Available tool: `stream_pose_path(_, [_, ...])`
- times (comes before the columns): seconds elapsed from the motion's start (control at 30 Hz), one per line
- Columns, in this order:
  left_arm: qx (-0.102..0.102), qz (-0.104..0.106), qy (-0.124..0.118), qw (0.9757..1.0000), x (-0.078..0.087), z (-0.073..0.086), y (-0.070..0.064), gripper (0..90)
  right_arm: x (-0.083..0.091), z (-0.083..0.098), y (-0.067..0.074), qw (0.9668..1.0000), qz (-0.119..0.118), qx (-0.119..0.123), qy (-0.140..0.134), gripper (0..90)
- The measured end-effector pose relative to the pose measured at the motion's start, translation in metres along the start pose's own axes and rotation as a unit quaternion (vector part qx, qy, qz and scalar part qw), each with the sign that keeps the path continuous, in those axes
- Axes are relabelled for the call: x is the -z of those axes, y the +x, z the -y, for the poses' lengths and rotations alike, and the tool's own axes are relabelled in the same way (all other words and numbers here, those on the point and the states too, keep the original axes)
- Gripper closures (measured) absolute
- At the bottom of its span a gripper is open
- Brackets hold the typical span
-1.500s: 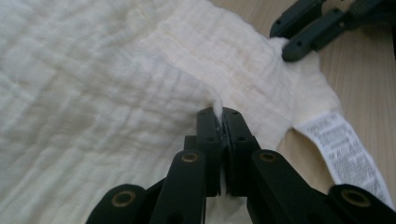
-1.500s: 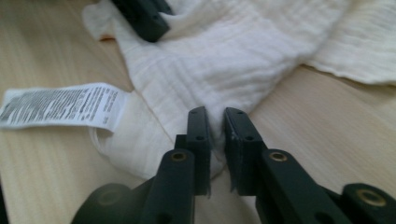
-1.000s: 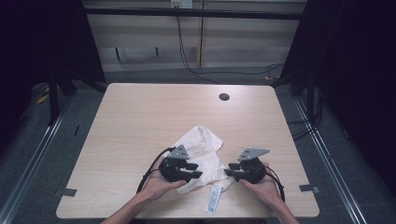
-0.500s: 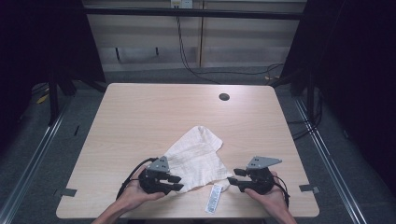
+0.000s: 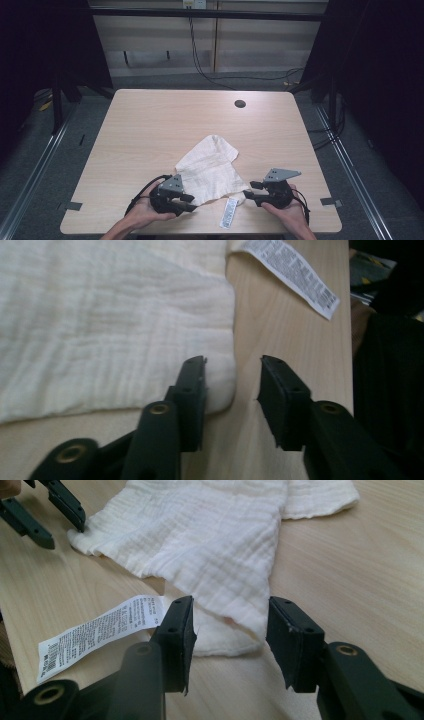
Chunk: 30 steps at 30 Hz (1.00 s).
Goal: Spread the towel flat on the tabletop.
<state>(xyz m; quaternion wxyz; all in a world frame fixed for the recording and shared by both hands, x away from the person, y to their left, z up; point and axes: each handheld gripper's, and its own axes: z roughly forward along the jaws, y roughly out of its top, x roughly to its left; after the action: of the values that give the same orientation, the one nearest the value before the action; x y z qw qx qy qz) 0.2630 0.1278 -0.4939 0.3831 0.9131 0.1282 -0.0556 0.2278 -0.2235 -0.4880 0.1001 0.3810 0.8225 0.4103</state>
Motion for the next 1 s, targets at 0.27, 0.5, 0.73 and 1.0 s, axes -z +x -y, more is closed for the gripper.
stream_pose_path(0.27, [-0.010, -0.007, -0.008, 0.9999, -0.003, 0.000, -0.001, 58.1, 0.000, 0.002, -0.002, 1.0000, 0.001, -0.006, 0.002, 53.1])
stream_pose_path(0.5, [-0.060, -0.042, 0.000, 0.9973, -0.005, 0.001, -0.008, 69.7, 0.001, 0.002, -0.002, 1.0000, -0.005, -0.007, 0.000, 51.8])
stream_pose_path(0.73, [-0.050, -0.047, 0.002, 0.9976, -0.004, 0.000, -0.003, 84.9, 0.001, 0.002, -0.003, 1.0000, -0.006, -0.008, 0.001, 51.5])
stream_pose_path(1.0, [0.010, 0.006, -0.027, 0.9996, -0.002, -0.012, 0.011, 87.4, 0.002, 0.002, -0.005, 0.9999, -0.006, -0.010, -0.003, 51.1])
